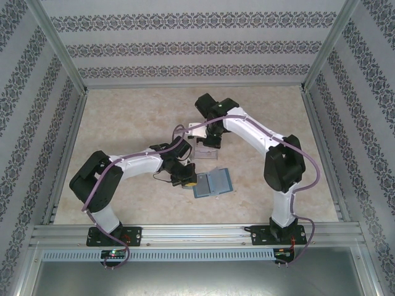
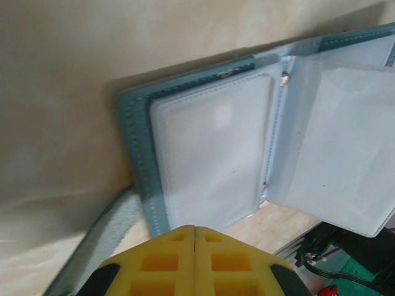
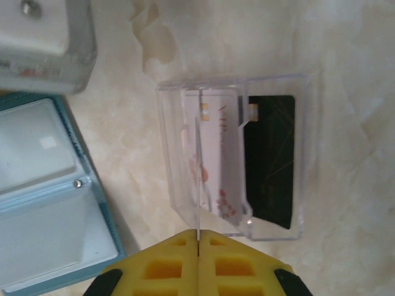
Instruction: Take the credit cards out of the card holder
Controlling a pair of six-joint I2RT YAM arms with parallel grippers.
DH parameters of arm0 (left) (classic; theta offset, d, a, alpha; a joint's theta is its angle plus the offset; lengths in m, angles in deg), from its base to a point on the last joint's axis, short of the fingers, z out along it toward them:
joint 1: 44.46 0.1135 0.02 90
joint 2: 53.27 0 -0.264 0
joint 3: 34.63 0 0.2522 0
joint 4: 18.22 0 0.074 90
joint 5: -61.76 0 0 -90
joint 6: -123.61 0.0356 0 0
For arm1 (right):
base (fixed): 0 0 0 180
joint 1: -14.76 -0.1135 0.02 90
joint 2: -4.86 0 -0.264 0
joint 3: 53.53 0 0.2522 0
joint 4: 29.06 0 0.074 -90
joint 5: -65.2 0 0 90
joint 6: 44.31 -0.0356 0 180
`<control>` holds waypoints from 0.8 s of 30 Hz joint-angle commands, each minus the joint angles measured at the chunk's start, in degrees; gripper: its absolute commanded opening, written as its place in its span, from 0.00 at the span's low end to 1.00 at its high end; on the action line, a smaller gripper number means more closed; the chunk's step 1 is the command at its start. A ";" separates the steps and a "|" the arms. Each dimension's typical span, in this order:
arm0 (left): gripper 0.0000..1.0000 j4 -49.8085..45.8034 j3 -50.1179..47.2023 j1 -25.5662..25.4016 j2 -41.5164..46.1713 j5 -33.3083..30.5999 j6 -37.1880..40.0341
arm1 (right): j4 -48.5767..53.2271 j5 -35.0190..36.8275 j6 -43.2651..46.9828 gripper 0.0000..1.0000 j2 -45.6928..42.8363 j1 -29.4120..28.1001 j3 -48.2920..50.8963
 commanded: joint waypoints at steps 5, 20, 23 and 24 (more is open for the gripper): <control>0.03 1.79 1.52 -1.27 -0.47 0.57 -0.89 | 5.69 -0.19 6.16 0.00 6.61 1.02 -8.52; 0.03 1.96 1.91 -1.54 -1.38 0.88 -1.86 | 10.48 -4.57 7.51 0.02 14.07 1.48 -14.11; 0.03 2.20 1.89 -1.80 -1.60 0.88 -2.08 | 10.47 -4.80 7.47 0.05 14.94 1.54 -14.40; 0.03 2.25 1.98 -1.89 -1.78 0.83 -2.12 | 10.46 -4.84 7.42 0.06 15.19 1.62 -14.56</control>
